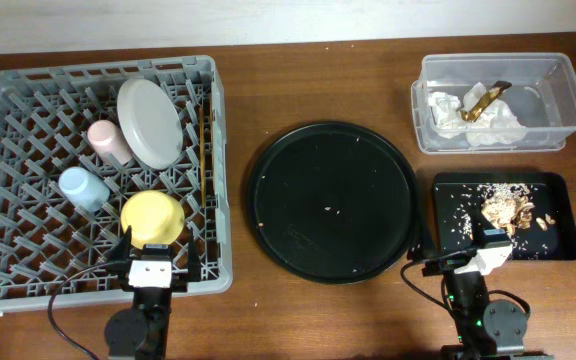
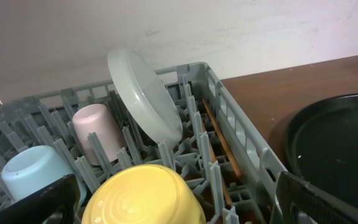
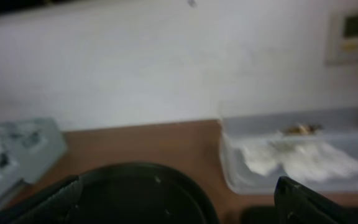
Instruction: Sort waste into correct bins and load items into the dishwasher rack
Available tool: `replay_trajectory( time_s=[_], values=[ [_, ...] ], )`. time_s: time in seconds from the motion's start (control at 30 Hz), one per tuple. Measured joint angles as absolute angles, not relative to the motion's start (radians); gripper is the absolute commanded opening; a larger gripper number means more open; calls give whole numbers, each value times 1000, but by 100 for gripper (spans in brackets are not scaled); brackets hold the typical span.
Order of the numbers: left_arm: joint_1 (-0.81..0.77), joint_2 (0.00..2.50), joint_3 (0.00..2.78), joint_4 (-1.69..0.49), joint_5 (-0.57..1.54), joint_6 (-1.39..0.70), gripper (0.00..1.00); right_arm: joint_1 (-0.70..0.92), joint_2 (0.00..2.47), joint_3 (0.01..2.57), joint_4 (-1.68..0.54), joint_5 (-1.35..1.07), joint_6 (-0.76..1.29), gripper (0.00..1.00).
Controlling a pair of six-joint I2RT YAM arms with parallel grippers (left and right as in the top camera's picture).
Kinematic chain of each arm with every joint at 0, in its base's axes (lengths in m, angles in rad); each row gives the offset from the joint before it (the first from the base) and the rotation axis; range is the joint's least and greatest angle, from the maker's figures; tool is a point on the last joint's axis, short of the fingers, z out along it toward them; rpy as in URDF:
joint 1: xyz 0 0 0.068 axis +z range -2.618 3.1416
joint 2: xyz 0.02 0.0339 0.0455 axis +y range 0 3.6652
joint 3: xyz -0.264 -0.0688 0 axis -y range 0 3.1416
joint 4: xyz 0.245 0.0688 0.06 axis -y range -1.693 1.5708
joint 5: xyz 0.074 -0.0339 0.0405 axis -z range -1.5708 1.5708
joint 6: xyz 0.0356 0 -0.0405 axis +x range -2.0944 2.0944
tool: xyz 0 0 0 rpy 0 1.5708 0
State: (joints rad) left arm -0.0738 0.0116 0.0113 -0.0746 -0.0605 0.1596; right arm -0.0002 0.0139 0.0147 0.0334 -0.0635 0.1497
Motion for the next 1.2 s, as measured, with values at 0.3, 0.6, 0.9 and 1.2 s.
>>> replay_trajectory(
  time_s=[0.3, 0.6, 0.9, 1.2],
  values=[
    [-74, 12, 11, -75, -60, 160, 99, 0, 12, 12, -76, 0, -9, 99],
    [-74, 12, 11, -75, -60, 160, 99, 0, 12, 12, -76, 1, -13, 98],
    [-74, 12, 11, -75, -60, 160, 99, 0, 12, 12, -76, 1, 0, 99],
    [-74, 12, 11, -75, -60, 160, 99, 0, 12, 12, -76, 1, 1, 99]
  ],
)
